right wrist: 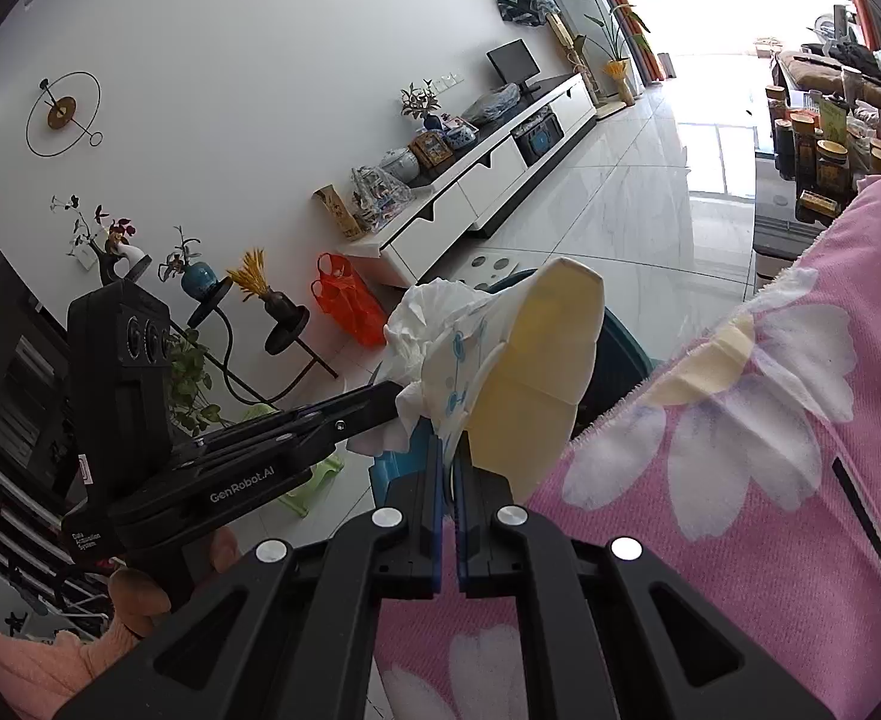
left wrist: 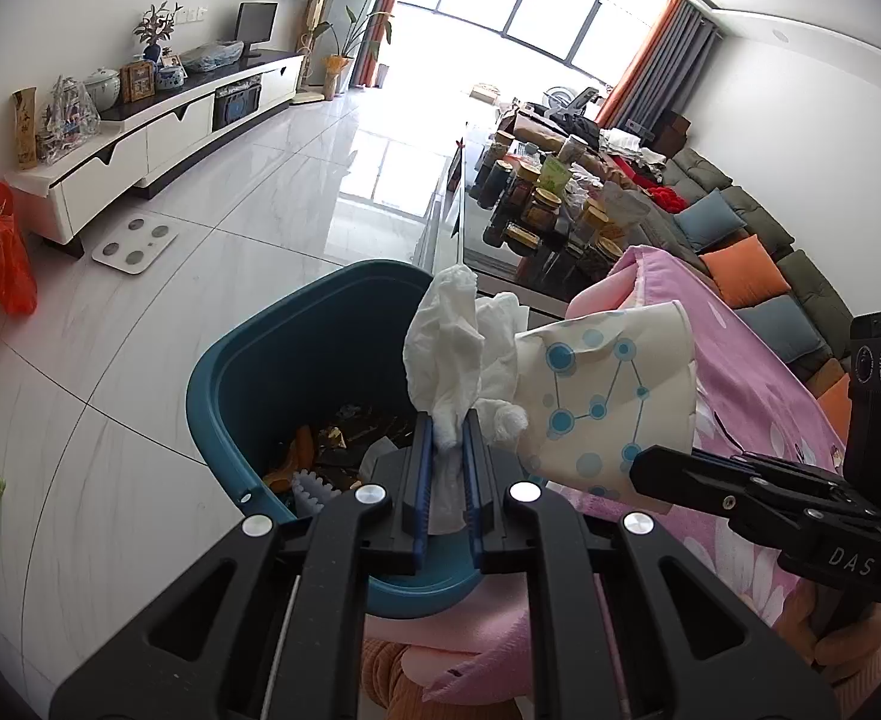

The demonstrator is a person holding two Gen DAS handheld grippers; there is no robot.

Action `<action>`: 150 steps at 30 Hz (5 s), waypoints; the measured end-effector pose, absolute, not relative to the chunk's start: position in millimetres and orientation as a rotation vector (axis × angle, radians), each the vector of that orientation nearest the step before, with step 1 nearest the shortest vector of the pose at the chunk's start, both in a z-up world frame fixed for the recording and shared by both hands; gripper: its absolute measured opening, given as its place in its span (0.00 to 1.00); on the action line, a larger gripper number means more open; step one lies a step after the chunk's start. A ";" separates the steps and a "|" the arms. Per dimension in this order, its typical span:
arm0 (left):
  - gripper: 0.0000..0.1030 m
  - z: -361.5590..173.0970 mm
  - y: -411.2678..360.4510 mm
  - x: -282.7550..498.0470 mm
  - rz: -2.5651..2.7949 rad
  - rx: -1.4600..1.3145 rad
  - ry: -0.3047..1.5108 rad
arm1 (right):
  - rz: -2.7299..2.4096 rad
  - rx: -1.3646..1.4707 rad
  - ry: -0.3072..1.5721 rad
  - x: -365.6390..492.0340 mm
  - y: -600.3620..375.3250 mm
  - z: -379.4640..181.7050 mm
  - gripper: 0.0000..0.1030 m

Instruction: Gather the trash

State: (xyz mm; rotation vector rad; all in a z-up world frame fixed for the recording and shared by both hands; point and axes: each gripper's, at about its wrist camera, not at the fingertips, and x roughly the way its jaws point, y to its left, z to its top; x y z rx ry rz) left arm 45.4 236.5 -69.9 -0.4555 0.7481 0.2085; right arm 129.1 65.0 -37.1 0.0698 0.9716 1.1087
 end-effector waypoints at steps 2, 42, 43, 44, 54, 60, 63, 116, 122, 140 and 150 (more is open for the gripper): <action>0.10 -69.9 239.2 47.5 0.211 -0.457 0.751 | 1.107 0.068 0.977 129.9 66.7 -38.0 0.02; 0.11 -97.3 254.1 79.7 0.267 -0.467 0.818 | 1.044 -0.035 1.040 134.8 113.9 -49.8 0.08; 0.11 -98.8 253.7 81.1 0.270 -0.465 0.822 | 1.038 -0.042 1.044 135.2 116.3 -50.0 0.10; 0.12 -100.1 253.8 82.7 0.271 -0.466 0.825 | 1.032 -0.047 1.046 135.5 118.4 -51.3 0.10; 0.51 -103.0 259.3 78.2 0.289 -0.464 0.807 | 1.003 -0.005 1.026 137.9 103.9 -48.3 0.29; 0.77 -78.9 250.1 48.2 0.299 -0.409 0.688 | 0.971 0.026 0.904 120.5 62.3 -27.6 0.64; 0.94 -63.9 237.3 29.2 0.291 -0.370 0.621 | 0.934 0.042 0.850 110.1 35.1 -19.7 0.70; 0.95 -1.9 -42.4 -39.6 -0.009 0.032 0.222 | 0.048 0.081 0.230 -66.2 -233.9 7.5 0.93; 0.95 -0.3 -48.1 -39.0 -0.020 0.036 0.218 | 0.044 0.087 0.227 -67.3 -237.8 9.0 0.93; 0.95 3.7 -49.4 -38.9 -0.019 0.033 0.209 | 0.043 0.086 0.234 -65.8 -238.8 9.8 0.93; 0.95 3.9 -49.4 -38.6 -0.019 0.029 0.208 | 0.038 0.084 0.229 -66.2 -238.4 11.2 0.93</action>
